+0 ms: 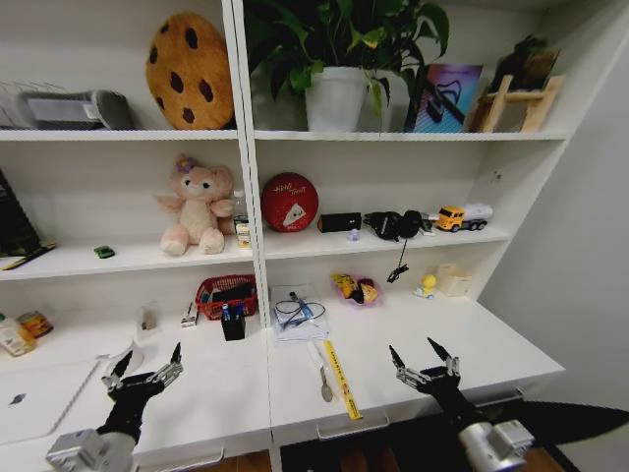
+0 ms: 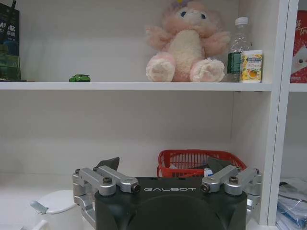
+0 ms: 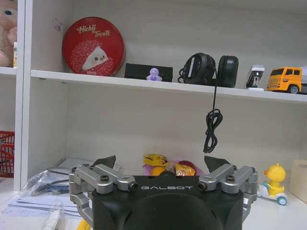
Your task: Organize the objects on the table.
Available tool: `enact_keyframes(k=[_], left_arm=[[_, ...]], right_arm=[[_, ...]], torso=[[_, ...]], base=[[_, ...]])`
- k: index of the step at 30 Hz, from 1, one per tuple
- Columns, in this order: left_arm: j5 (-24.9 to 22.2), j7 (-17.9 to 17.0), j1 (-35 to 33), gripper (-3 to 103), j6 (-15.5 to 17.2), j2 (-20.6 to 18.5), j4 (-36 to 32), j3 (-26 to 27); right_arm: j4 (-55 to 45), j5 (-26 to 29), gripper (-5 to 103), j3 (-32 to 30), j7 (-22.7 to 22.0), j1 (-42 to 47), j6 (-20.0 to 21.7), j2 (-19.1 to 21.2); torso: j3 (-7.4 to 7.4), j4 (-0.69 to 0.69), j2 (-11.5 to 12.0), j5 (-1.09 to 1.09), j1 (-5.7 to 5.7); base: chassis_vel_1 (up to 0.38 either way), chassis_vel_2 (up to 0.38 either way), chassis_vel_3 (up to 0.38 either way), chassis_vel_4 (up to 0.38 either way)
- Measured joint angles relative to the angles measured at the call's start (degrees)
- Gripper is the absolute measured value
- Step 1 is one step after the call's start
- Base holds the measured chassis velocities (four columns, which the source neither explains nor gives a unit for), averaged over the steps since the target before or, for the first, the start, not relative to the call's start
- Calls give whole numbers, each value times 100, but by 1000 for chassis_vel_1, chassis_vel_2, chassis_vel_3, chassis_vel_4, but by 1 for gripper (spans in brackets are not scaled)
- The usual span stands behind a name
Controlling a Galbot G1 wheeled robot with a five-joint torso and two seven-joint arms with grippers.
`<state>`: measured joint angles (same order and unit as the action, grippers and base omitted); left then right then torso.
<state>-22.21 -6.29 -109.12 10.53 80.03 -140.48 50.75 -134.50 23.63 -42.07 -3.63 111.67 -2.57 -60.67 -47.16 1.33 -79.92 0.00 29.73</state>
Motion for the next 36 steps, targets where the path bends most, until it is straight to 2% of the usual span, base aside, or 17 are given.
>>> enact_keyframes(k=[13, 14, 16, 17, 18, 21, 23, 26, 28, 32, 33, 36], left_arm=[[0, 0, 0, 100, 0, 0, 0, 0], [0, -1, 0, 100, 0, 0, 1, 0], [0, 0, 0, 100, -1, 0, 0, 0], [0, 1, 0, 100, -1, 0, 0, 0], [0, 1, 0, 100, -1, 0, 0, 0], [0, 2, 0, 100, -1, 0, 0, 0], [0, 1, 0, 100, -1, 0, 0, 0], [0, 0, 0, 100, -1, 0, 0, 1], [0, 0, 0, 100, -1, 0, 0, 0], [0, -5, 0, 100, -1, 0, 0, 1], [0, -2, 0, 100, -1, 0, 0, 1], [0, -1, 0, 100, -2, 0, -1, 1]], right_arm=[[8, 5, 100, 7, -4, -12, 5, 2], [8, 5, 100, 7, -4, -12, 5, 2], [9, 5, 100, 7, -5, -12, 5, 3], [10, 6, 100, 8, -5, -12, 5, 2], [11, 6, 100, 8, -5, -12, 6, 3], [11, 7, 100, 8, -5, -13, 6, 3], [11, 8, 100, 9, -5, -12, 6, 2], [11, 9, 100, 9, -5, -13, 6, 3], [11, 9, 100, 8, -5, -10, 6, 3], [12, 9, 100, 10, -5, -13, 7, 3], [11, 9, 100, 9, -5, -11, 6, 3], [12, 9, 100, 10, -5, -8, 7, 2]], torso=[[-1, -1, 0, 1, 1], [0, -1, 0, -7, 1], [0, 2, 0, -1, -1], [1, 3, -1, 4, -1], [-1, 0, 1, -2, 1], [0, -1, 0, -3, 0], [1, 2, -1, 4, -1], [-1, -2, 1, 1, 2], [1, 1, -2, -3, -1], [-2, -2, 2, 2, 3], [0, 0, 0, -8, 1], [2, 1, -2, 4, -3]], base=[[143, 155, -148, -136], [213, 261, -235, -227], [213, 261, -256, -255], [267, 275, -277, -282], [267, 265, -307, -279], [286, 288, -305, -290], [315, 333, -301, -336], [344, 319, -357, -337], [358, 377, -365, -347], [362, 367, -373, -353], [388, 372, -358, -350], [360, 357, -374, -347]])
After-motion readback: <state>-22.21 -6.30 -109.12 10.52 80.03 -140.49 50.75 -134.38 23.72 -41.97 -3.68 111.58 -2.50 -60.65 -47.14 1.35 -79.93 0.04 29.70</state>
